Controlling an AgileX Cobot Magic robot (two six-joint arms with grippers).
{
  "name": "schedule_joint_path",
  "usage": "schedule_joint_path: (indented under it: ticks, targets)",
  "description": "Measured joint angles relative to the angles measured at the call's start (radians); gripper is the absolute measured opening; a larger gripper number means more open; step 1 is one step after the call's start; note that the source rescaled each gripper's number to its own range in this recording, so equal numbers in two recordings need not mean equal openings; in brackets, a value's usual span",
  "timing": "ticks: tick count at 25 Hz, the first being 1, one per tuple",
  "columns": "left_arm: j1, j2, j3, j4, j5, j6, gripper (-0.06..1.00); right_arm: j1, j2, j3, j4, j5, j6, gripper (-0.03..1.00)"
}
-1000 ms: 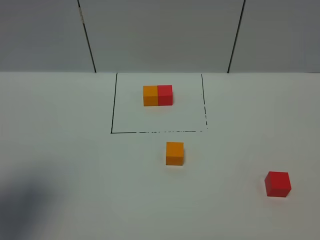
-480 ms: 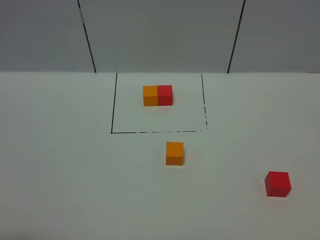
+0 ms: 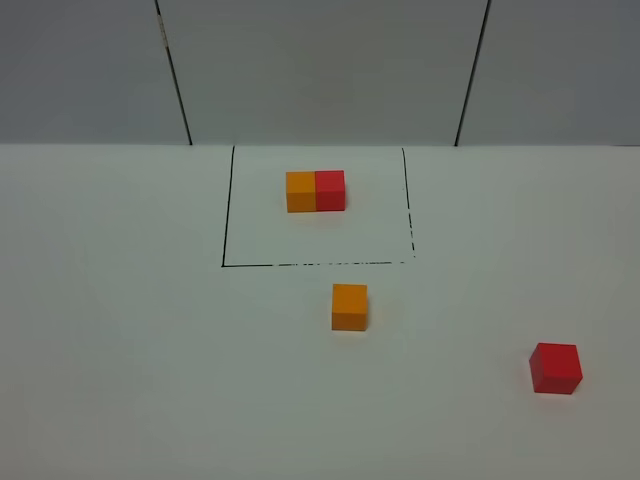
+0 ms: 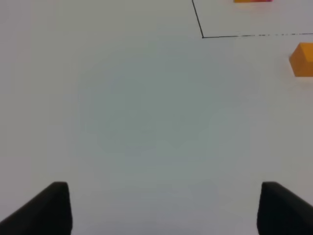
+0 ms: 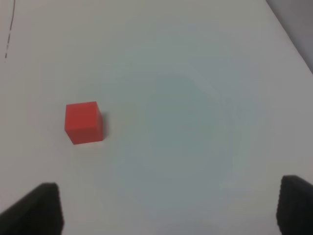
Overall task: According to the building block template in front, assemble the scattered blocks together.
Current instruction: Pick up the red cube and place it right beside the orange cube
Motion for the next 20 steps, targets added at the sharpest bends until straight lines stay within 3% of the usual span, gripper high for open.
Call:
schedule_joint_path:
  ticks: [20]
  targets:
    - [0.000, -0.130, 0.050, 0.008, -0.016, 0.010, 0.65, 0.000, 0.000, 0.000, 0.000, 0.000, 0.000, 0.76]
